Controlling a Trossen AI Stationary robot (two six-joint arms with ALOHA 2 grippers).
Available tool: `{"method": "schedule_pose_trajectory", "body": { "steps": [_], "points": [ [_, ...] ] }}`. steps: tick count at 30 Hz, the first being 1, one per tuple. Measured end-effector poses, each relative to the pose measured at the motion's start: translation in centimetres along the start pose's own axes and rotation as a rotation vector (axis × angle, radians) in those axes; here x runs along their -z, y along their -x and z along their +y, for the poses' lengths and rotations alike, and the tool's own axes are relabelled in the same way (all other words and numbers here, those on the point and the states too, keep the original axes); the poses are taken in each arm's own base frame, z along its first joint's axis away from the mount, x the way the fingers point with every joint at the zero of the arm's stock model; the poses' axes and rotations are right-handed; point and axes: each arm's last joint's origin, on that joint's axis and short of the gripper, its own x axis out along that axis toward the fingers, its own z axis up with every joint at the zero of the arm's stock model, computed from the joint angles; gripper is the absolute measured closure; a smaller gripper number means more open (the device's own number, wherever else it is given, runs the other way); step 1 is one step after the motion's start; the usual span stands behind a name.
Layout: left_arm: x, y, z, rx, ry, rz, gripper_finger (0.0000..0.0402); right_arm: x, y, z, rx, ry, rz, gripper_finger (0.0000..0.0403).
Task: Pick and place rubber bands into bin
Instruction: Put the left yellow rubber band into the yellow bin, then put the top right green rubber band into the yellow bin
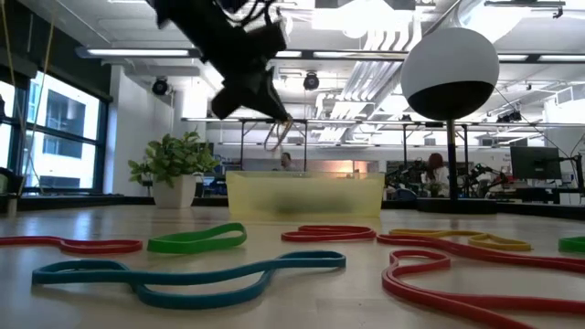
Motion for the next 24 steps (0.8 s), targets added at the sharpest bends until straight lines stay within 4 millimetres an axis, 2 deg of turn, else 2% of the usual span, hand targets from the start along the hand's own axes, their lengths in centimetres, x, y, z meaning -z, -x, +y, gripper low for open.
{"method": "schedule_pose_trajectory", "body": {
  "steps": [7,13,16,19,24],
  "points": [
    [3.5,-2.5,3.8,0.045,0.108,0.035,0.0402,0.0,-0.1,0.0,0.003,0.003,0.002,0.0265],
    [4.5,-3.3,4.6,0.095,0.141,0.01,0.0401,-0.1,-0.8,-0.4,0.021,0.0,0.019,0.0265],
    [4.6,-3.5,4.3,0.114,0.136,0.017,0.0394,-0.1,-1.3,-0.6,0.022,-0.002,0.04,0.0265],
    [4.5,-3.6,4.2,0.128,0.114,0.006,0.0372,-0.2,-1.8,-0.8,0.02,-0.007,0.063,0.0265],
    [4.6,-3.8,4.1,0.136,0.11,0.008,0.0306,-0.2,-2.4,-1.1,0.035,-0.014,0.078,0.0265]
  ]
}}
